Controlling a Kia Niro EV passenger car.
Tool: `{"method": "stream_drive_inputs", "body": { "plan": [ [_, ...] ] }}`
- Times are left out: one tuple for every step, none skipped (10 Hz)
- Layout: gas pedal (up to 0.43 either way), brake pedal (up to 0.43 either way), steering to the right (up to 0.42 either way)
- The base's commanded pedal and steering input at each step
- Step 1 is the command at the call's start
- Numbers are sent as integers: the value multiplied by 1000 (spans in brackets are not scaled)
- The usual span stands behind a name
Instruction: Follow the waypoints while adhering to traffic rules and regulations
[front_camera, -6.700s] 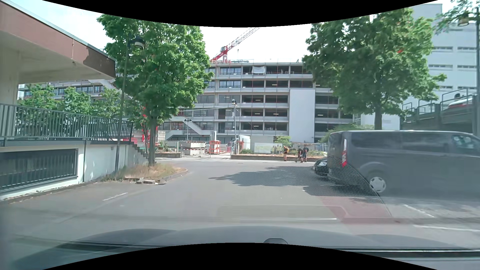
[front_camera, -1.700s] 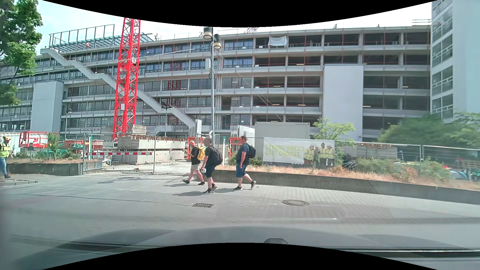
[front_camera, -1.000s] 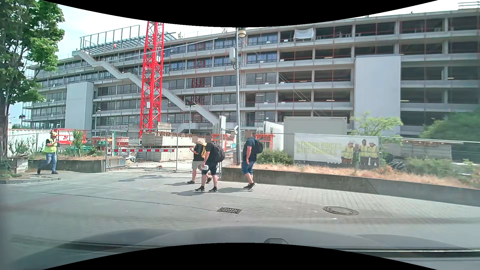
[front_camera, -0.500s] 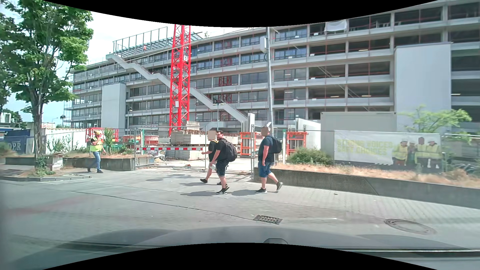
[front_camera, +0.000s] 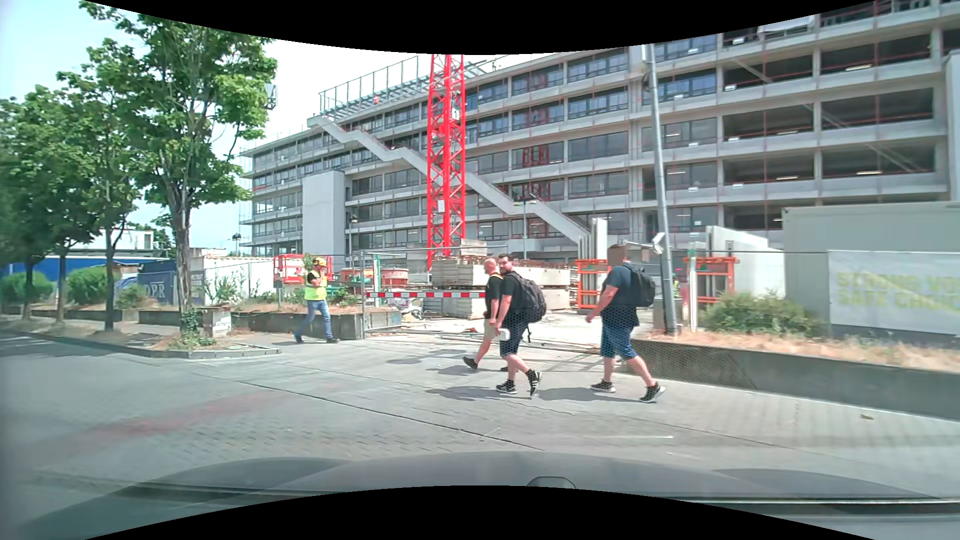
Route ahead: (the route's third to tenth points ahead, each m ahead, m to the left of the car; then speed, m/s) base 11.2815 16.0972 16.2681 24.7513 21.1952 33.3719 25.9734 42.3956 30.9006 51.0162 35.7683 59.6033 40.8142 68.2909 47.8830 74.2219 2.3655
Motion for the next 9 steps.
{"method": "stream_drive_inputs", "body": {
  "plan": [
    [118, 0, -825],
    [118, 0, -825],
    [138, 0, -824],
    [138, 0, -815],
    [150, 0, -803],
    [150, 0, -784],
    [150, 0, -765],
    [150, 0, -740],
    [150, 0, -719]
  ]
}}
